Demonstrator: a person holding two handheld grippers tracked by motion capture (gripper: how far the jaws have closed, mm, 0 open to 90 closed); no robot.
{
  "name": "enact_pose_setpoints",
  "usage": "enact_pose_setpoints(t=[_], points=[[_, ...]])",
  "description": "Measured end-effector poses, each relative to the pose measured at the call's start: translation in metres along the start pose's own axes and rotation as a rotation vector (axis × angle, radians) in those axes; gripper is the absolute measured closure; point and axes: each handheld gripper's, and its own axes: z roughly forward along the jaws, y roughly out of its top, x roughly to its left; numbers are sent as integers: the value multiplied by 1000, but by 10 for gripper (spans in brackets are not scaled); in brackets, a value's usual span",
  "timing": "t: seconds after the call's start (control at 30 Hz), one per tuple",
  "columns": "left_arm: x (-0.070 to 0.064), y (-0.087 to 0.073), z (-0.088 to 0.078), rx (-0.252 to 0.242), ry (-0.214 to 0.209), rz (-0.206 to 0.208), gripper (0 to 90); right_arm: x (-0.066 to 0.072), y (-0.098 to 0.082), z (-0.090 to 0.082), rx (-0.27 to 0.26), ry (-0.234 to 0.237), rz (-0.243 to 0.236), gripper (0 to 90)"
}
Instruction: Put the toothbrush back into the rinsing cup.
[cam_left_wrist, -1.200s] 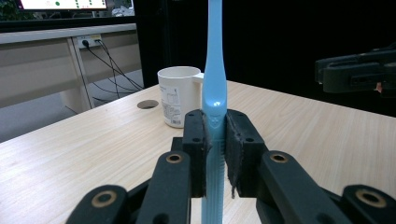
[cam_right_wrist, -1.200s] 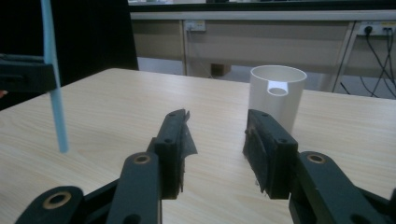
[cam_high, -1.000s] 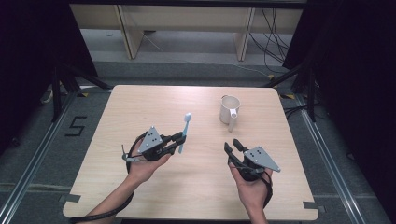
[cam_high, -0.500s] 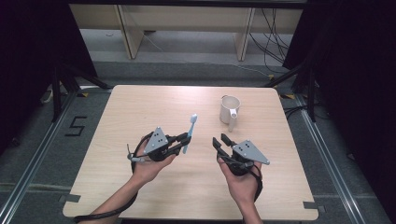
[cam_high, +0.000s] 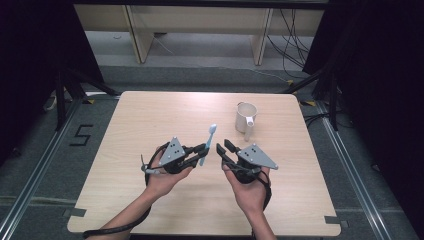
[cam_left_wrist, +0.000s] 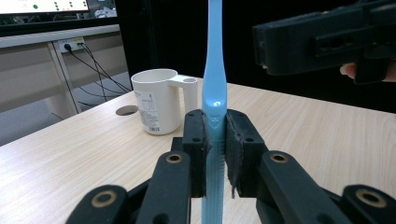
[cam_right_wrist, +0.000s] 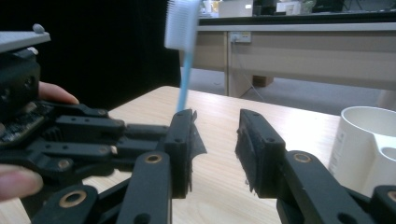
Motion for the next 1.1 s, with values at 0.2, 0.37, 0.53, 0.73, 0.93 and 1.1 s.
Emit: enact_pose_setpoints(t=[0.2,0.37,0.53,0.73,0.93,1.1], points=[[-5,0,3,1,-5,7,781,3,5,6,5,17,4,682],[-10,-1,6,3,-13,18,780,4,4,11,22,32,44,688],[-13,-2,8,5,-19,24,781,6,3,14,24,42,49,692],[-15,-2,10,5,-22,24,781,5,4,16,25,45,53,720],[-16,-2,11,5,-24,23,780,6,3,17,27,45,61,764],[-17,-2,11,5,-18,19,781,5,2,18,19,44,74,789]])
